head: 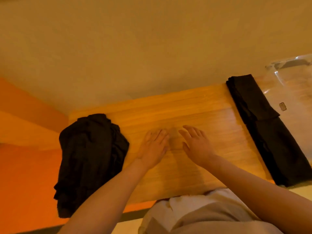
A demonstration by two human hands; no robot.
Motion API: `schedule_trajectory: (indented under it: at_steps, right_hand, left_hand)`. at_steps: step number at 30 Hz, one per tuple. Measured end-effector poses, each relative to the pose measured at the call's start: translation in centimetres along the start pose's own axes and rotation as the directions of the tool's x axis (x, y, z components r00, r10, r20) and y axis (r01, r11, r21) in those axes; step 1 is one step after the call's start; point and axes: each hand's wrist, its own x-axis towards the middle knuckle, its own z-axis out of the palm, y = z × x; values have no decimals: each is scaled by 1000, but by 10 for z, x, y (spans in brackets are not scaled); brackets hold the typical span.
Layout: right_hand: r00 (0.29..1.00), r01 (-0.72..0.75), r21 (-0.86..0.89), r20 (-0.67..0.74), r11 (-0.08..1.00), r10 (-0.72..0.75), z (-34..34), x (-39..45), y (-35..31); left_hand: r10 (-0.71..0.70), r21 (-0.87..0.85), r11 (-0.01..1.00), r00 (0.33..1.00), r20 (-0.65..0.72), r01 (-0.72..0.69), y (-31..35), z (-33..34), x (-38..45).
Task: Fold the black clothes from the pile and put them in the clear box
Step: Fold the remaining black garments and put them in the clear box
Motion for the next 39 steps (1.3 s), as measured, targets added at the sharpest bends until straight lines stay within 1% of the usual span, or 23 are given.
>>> schedule_trajectory:
  at_steps: [3, 6, 9, 11, 14, 17, 20, 22, 26, 28, 31, 32, 33, 34, 36, 37, 39]
  right_hand:
    - [990, 140, -39, 13, 989, -140, 9, 11, -24]
    - [964, 267, -109, 37, 958, -265, 18, 19, -47]
    - [925, 381, -171, 75, 909, -373, 25, 25, -70]
    - [889, 459, -182, 99, 870, -448, 29, 29, -84]
    - [837, 547, -187, 122, 816, -533, 32, 35, -104]
    - [782, 623, -165, 147, 764, -606, 36, 36, -124]
    - [735, 677, -123, 165, 726, -658, 45, 38, -140]
    - [708, 704, -113, 187, 701, -681, 46, 40, -149]
    - [633, 762, -44, 266, 646, -727, 52, 43, -162]
    - [625, 765, -35, 279, 643, -729, 55, 44, -164]
    - [607, 772, -57, 363, 633, -707, 55, 40, -164]
    - [607, 772, -52, 358, 633, -710, 57, 39, -162]
    - [610, 771, -42, 334, 636, -718, 59, 37, -159]
    - [617, 767, -32, 312, 641, -723, 60, 36, -157]
    - [625, 758, -42, 329, 650, -708, 59, 35, -155]
    - [626, 760, -46, 323, 649, -710, 59, 35, -155]
    - [634, 759, -34, 265, 651, -726, 55, 34, -159]
  left_hand:
    - [-145, 40, 988, 989, -16, 146, -8, 7, -36]
    - [-325, -63, 944, 945, -31, 323, -11, 11, -67]
    - [-485, -137, 871, 870, -87, 472, -10, 17, -98]
    - [-573, -135, 818, 811, -116, 559, -10, 20, -120]
    - [-679, -100, 734, 726, -111, 671, -8, 24, -151]
    - [-752, -83, 659, 658, -49, 747, -7, 27, -175]
    - [-810, -85, 586, 584, -50, 806, -4, 32, -191]
    - [-843, -123, 538, 534, -60, 834, 0, 34, -197]
    - [-911, -228, 406, 410, -32, 885, 5, 28, -200]
    - [-927, -204, 369, 373, -19, 907, 4, 30, -204]
    - [-951, -186, 291, 306, 56, 939, -4, 34, -215]
    - [-955, -185, 274, 290, 63, 944, -6, 34, -219]
    - [-955, -185, 274, 289, 59, 944, -8, 35, -222]
    - [-952, -184, 292, 304, 36, 938, -10, 37, -224]
    - [-935, -191, 353, 350, -50, 916, -11, 41, -227]
    - [-927, -190, 375, 361, -103, 907, -11, 40, -227]
    - [-907, -220, 407, 365, -210, 886, -10, 36, -223]
